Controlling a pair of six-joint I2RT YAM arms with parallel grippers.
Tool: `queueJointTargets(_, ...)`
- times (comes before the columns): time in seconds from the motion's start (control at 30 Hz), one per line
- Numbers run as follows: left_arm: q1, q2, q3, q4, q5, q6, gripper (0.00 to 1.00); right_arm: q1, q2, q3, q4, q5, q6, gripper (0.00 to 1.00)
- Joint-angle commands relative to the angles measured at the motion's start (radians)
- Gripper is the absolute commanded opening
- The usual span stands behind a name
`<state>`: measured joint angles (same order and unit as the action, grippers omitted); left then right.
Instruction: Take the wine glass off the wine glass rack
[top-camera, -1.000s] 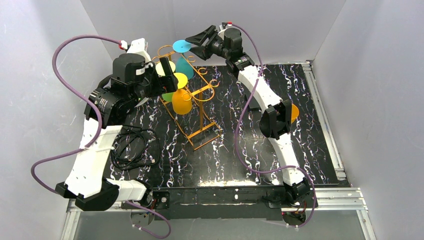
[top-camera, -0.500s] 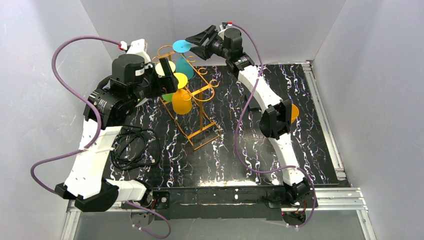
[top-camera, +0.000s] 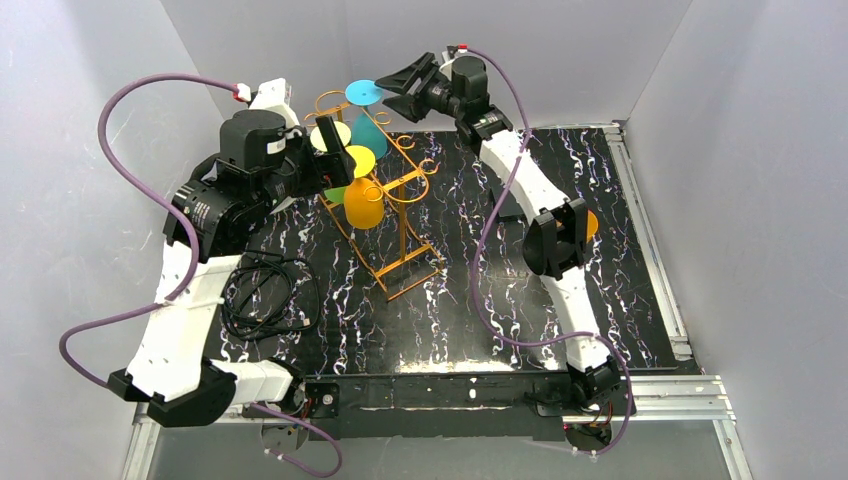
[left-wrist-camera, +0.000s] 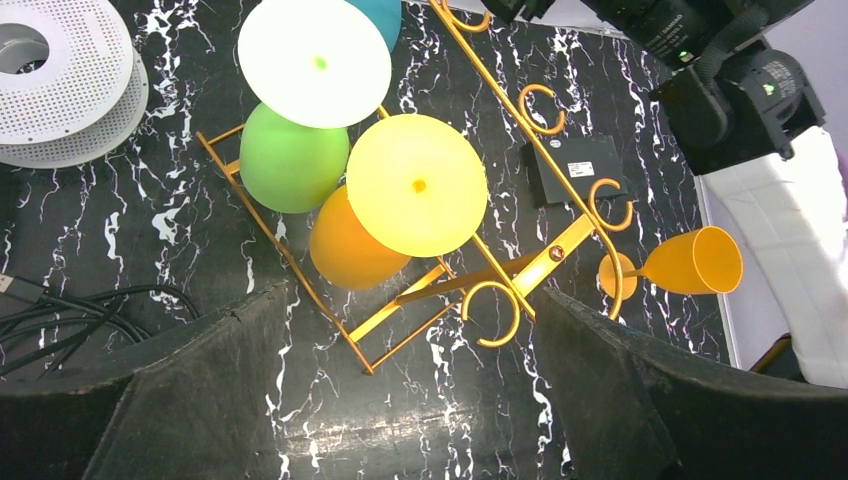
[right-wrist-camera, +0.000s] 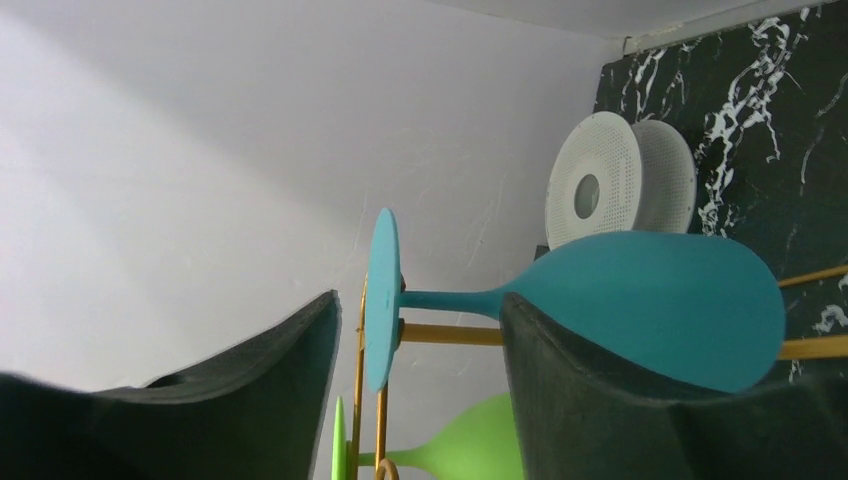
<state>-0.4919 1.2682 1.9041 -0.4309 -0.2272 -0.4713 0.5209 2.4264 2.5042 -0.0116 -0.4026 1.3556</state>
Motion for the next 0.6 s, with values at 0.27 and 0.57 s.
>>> queueJointTargets(0.27, 0.007, 0.07, 0.18, -0.041, 0.052, 0.092, 0.96, -0.107, -0.512, -0.352, -0.243, -0.003, -0.367, 0.82)
queueJointTargets(0.57, 0.007, 0.197, 0.303, 0.001, 0.099, 0.072, 0.97, -0.157, -0.75, -0.508, -0.437, -0.004, -0.51, 0.01)
